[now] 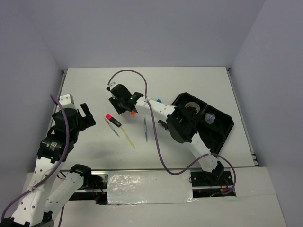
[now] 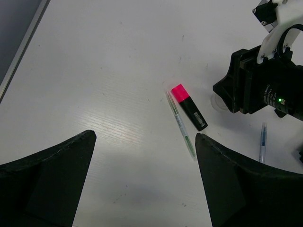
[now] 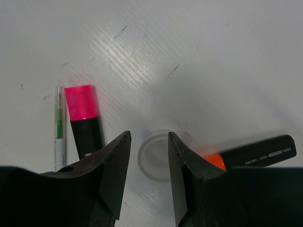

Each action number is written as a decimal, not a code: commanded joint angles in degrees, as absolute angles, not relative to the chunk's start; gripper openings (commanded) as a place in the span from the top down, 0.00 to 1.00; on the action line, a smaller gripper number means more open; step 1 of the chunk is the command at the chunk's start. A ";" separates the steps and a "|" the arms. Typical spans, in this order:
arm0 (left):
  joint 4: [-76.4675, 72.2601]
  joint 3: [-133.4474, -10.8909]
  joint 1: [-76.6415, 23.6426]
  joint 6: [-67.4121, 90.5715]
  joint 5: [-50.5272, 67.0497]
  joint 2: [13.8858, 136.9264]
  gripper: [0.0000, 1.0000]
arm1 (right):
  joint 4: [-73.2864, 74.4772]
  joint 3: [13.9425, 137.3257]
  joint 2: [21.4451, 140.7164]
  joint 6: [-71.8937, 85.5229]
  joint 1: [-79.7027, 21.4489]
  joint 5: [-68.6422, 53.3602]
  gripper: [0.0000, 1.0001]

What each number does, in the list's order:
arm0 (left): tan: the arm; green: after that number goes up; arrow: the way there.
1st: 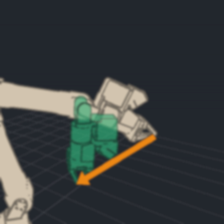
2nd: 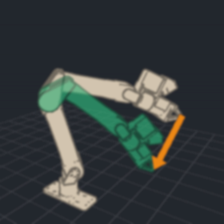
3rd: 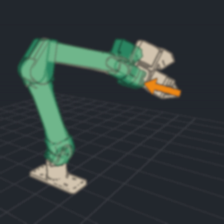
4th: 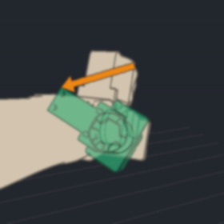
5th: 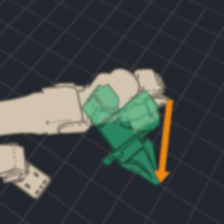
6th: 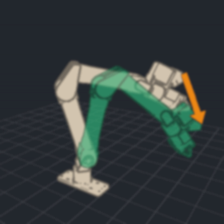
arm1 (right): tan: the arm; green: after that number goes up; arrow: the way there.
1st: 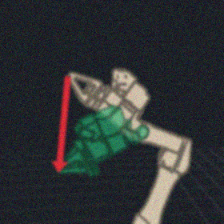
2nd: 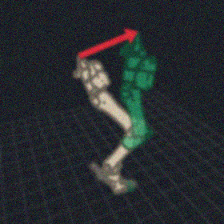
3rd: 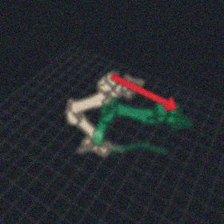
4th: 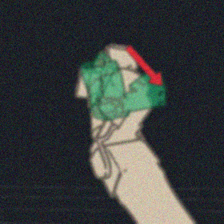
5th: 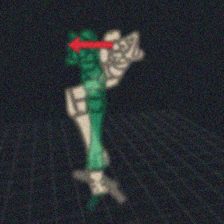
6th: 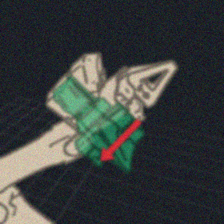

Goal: Sort the stationery into containers
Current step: Pick up the stationery from the center of the board, then place the stationery in the storage box, then pick up the pen from the center of the board.

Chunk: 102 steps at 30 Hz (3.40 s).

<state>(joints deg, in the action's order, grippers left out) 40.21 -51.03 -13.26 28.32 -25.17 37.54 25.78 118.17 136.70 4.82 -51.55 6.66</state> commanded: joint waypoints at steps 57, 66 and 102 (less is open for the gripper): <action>37.62 -51.86 -12.74 26.46 -23.99 38.32 0.01 | 23.82 69.70 96.94 21.80 -15.21 20.31 0.83; 37.62 -51.94 -12.66 26.54 -23.73 38.94 0.01 | 22.32 68.38 97.03 21.01 -13.18 18.63 0.59; 37.44 -51.77 -12.39 26.28 -23.47 37.88 0.01 | 34.62 100.29 120.24 38.03 -37.53 27.67 0.20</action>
<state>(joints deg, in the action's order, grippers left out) 39.77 -51.03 -12.82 27.14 -24.08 38.74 33.63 100.42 122.50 30.92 -37.56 21.78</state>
